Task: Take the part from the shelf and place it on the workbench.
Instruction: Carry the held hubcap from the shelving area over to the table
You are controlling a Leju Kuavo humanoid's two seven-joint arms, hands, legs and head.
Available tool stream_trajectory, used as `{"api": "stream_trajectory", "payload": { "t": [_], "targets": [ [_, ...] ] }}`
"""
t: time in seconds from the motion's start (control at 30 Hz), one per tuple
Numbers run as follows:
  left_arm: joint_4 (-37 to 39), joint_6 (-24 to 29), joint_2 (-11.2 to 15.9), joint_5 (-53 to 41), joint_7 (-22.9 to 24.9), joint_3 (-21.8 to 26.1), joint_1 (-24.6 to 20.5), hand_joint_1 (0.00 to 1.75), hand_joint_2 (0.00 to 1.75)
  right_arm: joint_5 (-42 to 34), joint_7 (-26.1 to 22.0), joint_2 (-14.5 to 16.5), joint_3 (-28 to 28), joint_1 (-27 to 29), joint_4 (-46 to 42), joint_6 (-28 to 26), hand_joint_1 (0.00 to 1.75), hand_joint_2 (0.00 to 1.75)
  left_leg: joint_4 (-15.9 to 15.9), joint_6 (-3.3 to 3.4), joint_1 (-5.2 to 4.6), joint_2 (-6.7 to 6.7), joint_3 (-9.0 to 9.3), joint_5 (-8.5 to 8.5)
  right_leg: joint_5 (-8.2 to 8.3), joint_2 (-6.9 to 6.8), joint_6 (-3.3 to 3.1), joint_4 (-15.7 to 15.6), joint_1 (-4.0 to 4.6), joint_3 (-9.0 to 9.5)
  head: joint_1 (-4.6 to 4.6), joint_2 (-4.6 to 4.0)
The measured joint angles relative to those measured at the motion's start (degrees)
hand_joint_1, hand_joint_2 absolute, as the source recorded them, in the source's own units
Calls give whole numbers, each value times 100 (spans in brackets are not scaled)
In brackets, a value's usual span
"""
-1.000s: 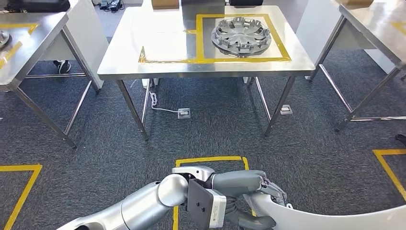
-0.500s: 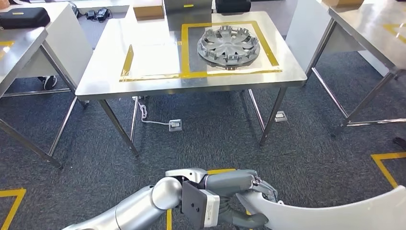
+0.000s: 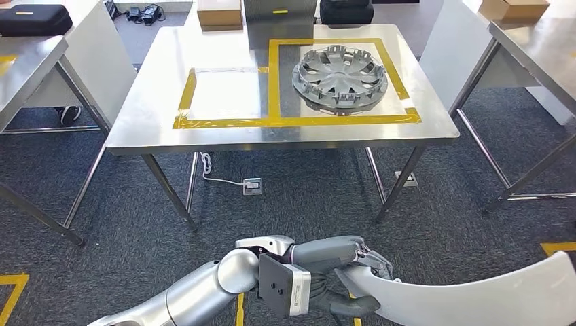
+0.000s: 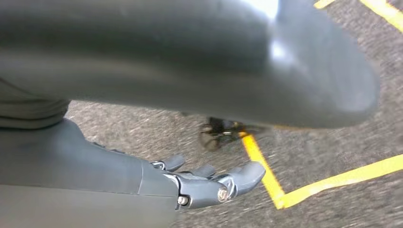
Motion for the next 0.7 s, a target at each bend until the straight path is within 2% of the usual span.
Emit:
{"api": "stream_trajectory", "payload": {
  "t": [0.03,0.13,0.17,0.2,0.27,0.3,0.33,0.37,0.4,0.47,0.5,0.53,0.63,0.67,0.7],
  "targets": [
    [1,1,8,-2,-2,8,6,175,175,1,8,0,2,5,0,0,0,0,14,-37,-11,-5,50,-52,181,-5,-40,-100,7,28,2,0],
    [-24,6,15,-1,-14,35,7,175,175,2,17,1,6,-3,0,-7,0,0,161,-142,-20,9,96,-66,141,9,-174,-136,2,170,-17,0],
    [-34,7,16,-1,-18,42,4,175,175,2,15,1,7,-7,0,-9,0,0,331,-166,-15,28,10,-74,106,11,-211,-147,-3,231,-32,0],
    [-39,8,19,-1,-18,51,5,175,175,2,14,1,7,-11,0,-10,0,0,586,-189,-6,47,-139,-124,68,13,-239,-159,-10,292,-44,0],
    [-39,9,32,-2,-18,70,10,175,175,1,17,-2,9,-11,0,-11,0,0,1224,-237,16,72,-593,-381,-30,12,-268,-164,-9,388,-67,0],
    [-38,10,42,-2,-17,78,15,175,175,0,21,-4,9,-8,0,-11,0,0,1462,-255,26,77,-814,-516,-84,14,-271,-164,-8,440,-69,0],
    [-38,10,51,-2,-16,81,20,175,175,0,25,-5,10,-5,0,-11,0,0,1567,-264,31,82,-976,-588,-143,16,-269,-164,-8,502,-72,0],
    [-38,10,58,-2,-17,82,22,175,175,0,26,-7,10,-3,0,-11,0,0,1501,-261,33,87,-1049,-537,-204,19,-264,-164,-8,576,-76,0],
    [-38,10,62,-2,-18,84,23,175,175,0,26,-7,10,-2,0,-11,0,0,1269,-246,34,91,-1044,-352,-268,22,-258,-165,-8,663,-80,0],
    [-37,10,72,-1,-21,90,26,175,175,1,39,-3,10,-2,0,-11,0,0,562,-188,16,107,-942,277,-398,26,-228,-164,-3,809,-86,0],
    [-36,10,77,-2,-22,93,30,175,175,1,50,-1,11,-8,0,-11,0,0,286,-154,3,113,-903,503,-453,28,-199,-171,2,856,-89,0],
    [-37,10,82,-3,-23,98,36,175,175,1,63,1,11,-13,0,-15,0,0,115,-116,-10,118,-882,643,-494,28,-163,-187,7,891,-93,0],
    [-51,10,67,-4,-26,115,44,175,175,0,71,-3,12,-26,-1,-45,0,0,-9,-7,-2,97,-748,625,-486,24,-59,-141,13,967,-95,0],
    [-56,10,57,-4,-28,119,41,175,175,0,70,-6,12,-35,-1,-51,0,0,-39,27,12,92,-671,598,-465,22,-37,20,12,903,-85,0],
    [-60,10,48,-4,-30,121,39,175,175,0,73,-9,13,-49,-1,-50,0,0,-61,54,25,90,-593,564,-482,20,-19,271,8,758,-69,0]
  ]
}}
